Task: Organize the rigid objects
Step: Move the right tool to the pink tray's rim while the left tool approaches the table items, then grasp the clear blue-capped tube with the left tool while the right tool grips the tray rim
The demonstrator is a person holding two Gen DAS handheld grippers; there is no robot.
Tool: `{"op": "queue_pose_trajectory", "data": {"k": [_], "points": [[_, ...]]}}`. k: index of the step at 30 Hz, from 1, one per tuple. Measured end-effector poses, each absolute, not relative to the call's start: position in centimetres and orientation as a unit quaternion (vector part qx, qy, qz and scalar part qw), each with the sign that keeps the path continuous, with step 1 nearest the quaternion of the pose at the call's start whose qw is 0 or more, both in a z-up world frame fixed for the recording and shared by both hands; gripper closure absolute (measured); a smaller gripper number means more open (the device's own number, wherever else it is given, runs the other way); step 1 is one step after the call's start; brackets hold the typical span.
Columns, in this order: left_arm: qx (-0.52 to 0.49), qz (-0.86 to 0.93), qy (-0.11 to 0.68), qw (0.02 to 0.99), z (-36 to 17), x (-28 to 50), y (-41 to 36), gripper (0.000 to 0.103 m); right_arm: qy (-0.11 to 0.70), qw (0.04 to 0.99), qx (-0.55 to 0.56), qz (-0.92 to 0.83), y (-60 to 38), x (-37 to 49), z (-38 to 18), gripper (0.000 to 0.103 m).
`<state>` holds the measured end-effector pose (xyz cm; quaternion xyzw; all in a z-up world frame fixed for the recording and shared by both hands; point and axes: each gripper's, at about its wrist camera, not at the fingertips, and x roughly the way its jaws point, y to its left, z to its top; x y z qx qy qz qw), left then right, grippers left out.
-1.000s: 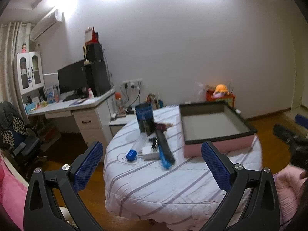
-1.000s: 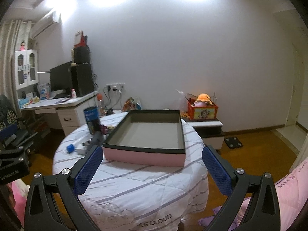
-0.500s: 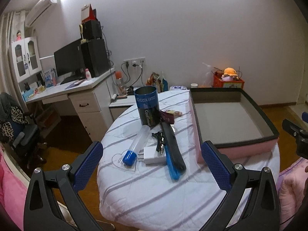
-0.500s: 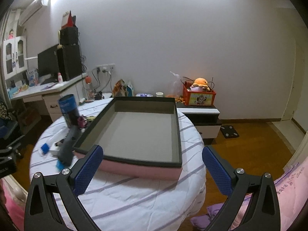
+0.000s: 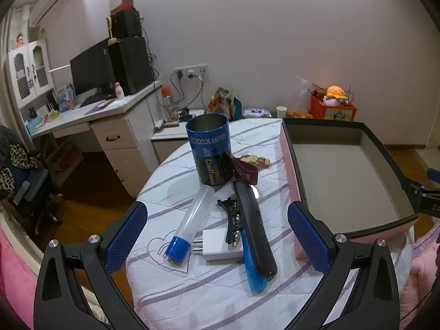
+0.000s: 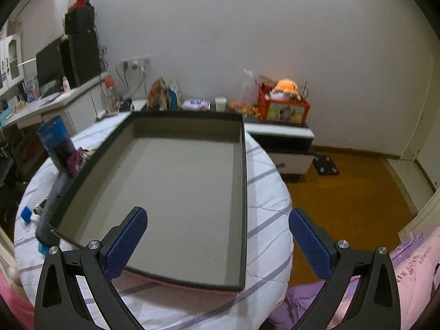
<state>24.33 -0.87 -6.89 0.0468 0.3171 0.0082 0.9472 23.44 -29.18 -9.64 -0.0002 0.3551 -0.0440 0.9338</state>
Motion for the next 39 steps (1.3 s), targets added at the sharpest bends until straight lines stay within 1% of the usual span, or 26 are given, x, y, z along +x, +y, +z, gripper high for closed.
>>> {"op": "queue_pose_trajectory", "data": {"k": [7,9,11,12,13,14,16,25,28,33,38,39], "points": [[0.051,0.011,0.331,0.942,-7.6,25.7,-0.8,0.0,0.415,0.907,-0.041,-0.057,-29.9,25.8,-11.4,0.0],[0.053,0.012,0.335,0.941,-7.7,26.0,-0.8,0.0,0.432,0.9,-0.036,-0.049,-30.3,26.5,-12.1,0.001],[0.056,0.013,0.337,0.94,-7.9,26.2,-0.8,0.0,0.455,0.89,-0.015,-0.024,-30.7,27.3,-12.9,0.008],[0.056,0.012,0.338,0.94,-8.0,26.3,-0.7,0.0,0.463,0.887,-0.004,-0.01,-30.8,27.6,-13.2,0.02],[0.056,0.01,0.339,0.939,-8.0,26.3,-0.6,0.0,0.479,0.878,0.013,0.009,-31.0,28.0,-13.8,0.035],[0.054,0.007,0.341,0.939,-8.1,26.3,-0.4,0.0,0.486,0.874,0.015,0.009,-31.0,28.2,-14.1,0.037],[0.043,0.001,0.344,0.938,-8.1,26.2,0.3,0.0,0.495,0.869,0.008,0.005,-31.1,28.5,-14.6,0.045],[0.015,0.005,0.379,0.925,-9.9,26.4,2.6,0.0,0.513,0.858,-0.008,0.023,-31.5,28.9,-15.0,0.052],[0.013,-0.011,0.389,0.921,-10.6,26.3,2.4,0.0,0.515,0.856,-0.015,0.033,-31.7,29.0,-14.9,0.057],[0.002,-0.02,0.394,0.919,-10.9,26.5,4.0,0.0,0.515,0.854,-0.046,0.058,-30.8,27.6,-14.9,0.063],[-0.002,-0.017,0.4,0.916,-11.5,27.8,6.3,0.0,0.517,0.853,-0.04,0.063,-31.5,27.0,-14.7,0.078],[-0.002,-0.017,0.403,0.915,-11.8,28.1,6.5,0.0,0.517,0.853,-0.035,0.065,-31.7,27.1,-14.8,0.078]]}}
